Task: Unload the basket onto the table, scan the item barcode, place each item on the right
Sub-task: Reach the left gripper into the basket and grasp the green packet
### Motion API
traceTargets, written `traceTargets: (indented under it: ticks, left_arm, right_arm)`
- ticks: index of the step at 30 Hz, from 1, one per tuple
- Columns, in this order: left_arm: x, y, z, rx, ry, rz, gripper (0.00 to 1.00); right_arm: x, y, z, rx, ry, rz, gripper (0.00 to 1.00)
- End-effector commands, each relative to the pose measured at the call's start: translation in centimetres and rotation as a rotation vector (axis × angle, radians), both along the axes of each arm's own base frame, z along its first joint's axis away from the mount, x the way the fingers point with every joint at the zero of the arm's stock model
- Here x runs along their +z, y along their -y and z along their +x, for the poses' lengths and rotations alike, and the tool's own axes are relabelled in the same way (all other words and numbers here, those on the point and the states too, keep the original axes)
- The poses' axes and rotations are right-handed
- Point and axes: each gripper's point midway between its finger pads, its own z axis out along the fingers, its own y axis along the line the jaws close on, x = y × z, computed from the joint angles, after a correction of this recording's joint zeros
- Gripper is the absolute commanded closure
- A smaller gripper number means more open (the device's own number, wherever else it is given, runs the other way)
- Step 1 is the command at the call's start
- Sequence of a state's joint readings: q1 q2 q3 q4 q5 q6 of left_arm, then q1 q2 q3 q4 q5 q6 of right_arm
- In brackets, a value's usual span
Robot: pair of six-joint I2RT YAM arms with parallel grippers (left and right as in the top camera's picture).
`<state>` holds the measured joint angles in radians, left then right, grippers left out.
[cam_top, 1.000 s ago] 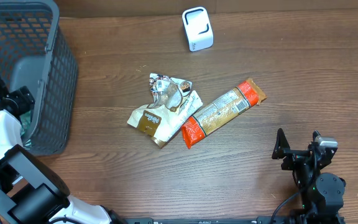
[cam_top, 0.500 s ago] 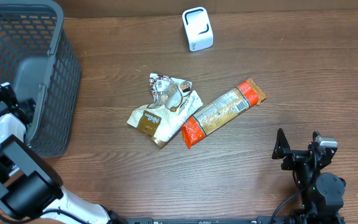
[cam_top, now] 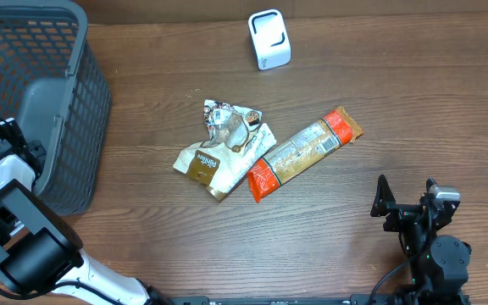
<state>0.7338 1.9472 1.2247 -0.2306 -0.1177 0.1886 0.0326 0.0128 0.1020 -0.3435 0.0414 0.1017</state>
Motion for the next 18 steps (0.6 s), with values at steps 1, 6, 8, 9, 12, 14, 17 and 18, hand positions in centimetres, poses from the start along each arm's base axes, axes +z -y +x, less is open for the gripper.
traceTargets:
  ticks: [1,6,8,9,12,14,17,18]
  left_arm:
    - [1.5,-0.1,0.9,0.067,0.072,-0.031,0.96]
    - [10.1,0.3,4.1,0.019,0.259,0.017,0.96]
    - [14.3,0.9,4.8,0.011,0.335,0.036,0.96]
    - [16.8,1.4,5.1,0.003,0.379,0.048,0.96]
    - [23.9,3.4,5.5,-0.042,0.498,0.096,0.96]
    - [28.4,5.5,5.4,-0.099,0.577,0.125,0.96]
    - [33.3,9.2,4.7,-0.187,0.666,0.141,0.96]
    - [34.4,10.5,4.4,-0.215,0.687,0.142,0.96]
  right_arm:
    - [0.1,0.2,-0.1,-0.01,-0.002,0.001,0.0]
    - [0.1,0.2,-0.1,-0.011,-0.002,0.001,0.0]
    - [0.1,0.2,-0.1,-0.01,-0.002,0.001,0.0]
    - [0.1,0.2,-0.1,-0.01,-0.002,0.001,0.0]
    - [0.1,0.2,-0.1,-0.01,-0.002,0.001,0.0]
    - [0.1,0.2,-0.1,-0.01,-0.002,0.001,0.0]
    - [0.1,0.2,-0.1,-0.01,-0.002,0.001,0.0]
    - [0.1,0.2,-0.1,-0.01,-0.002,0.001,0.0]
